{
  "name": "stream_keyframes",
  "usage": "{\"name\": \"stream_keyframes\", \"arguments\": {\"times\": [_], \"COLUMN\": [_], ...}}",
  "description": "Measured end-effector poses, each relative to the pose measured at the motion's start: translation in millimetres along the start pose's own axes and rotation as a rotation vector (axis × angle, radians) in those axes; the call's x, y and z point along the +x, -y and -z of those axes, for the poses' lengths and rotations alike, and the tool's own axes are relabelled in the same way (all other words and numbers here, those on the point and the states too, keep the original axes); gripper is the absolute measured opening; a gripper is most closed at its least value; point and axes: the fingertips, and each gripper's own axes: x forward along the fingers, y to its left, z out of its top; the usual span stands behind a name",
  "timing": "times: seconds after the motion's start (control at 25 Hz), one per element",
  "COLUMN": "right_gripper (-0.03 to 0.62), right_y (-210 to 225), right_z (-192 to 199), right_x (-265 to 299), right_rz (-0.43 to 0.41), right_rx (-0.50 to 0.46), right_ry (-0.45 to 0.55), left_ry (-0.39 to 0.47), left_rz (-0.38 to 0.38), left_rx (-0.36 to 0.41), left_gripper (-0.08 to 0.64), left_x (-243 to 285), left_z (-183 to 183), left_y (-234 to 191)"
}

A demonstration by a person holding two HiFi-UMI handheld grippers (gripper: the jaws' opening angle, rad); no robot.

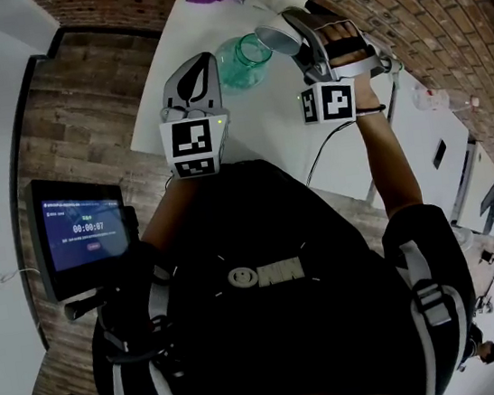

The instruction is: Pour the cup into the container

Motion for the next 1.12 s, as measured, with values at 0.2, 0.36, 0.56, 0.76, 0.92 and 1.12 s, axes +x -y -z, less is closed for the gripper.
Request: {"name": "stream_keyframes", "arguments": {"times": [0.2, 0.36, 0.56, 0.76, 0.92, 1.12], "right_gripper": [0.268, 0.269, 0.269, 0.27, 0.269, 0.269], "right_y": [1.5, 5.7, 11.9, 18.2, 18.3, 23.8], "right_z": [0.0, 0.9, -0.9, -1.4, -2.9, -9.1], "right_x": [0.2, -0.3, -3.8, -7.1, -6.1, -8.8], "right_rz": [0.004, 0.016, 0.029, 0.049, 0.043, 0.055], "right_rx": [-0.017, -0.032, -0.065, -0.132, -0.191, -0.266], "right_ry": [-0.002, -0.007, 0.0, -0.006, 0.0, 0.017], "left_ry": [0.002, 0.006, 0.009, 0.016, 0.017, 0.02], "left_rz": [-0.003, -0.001, -0.002, 0.006, 0.006, 0.008], "left_rx": [-0.001, -0.003, -0.003, -0.009, -0.012, -0.019], "left_gripper": [-0.002, -0.002, -0.002, -0.002, -0.002, -0.002], "left_x": [0.4, 0.8, 0.6, 3.1, 1.6, 1.0], "left_z": [1.3, -0.4, -1.5, -2.6, -2.8, -2.6], "left_y": [-1.2, -0.1, -0.4, 1.3, 0.3, 1.8]}}
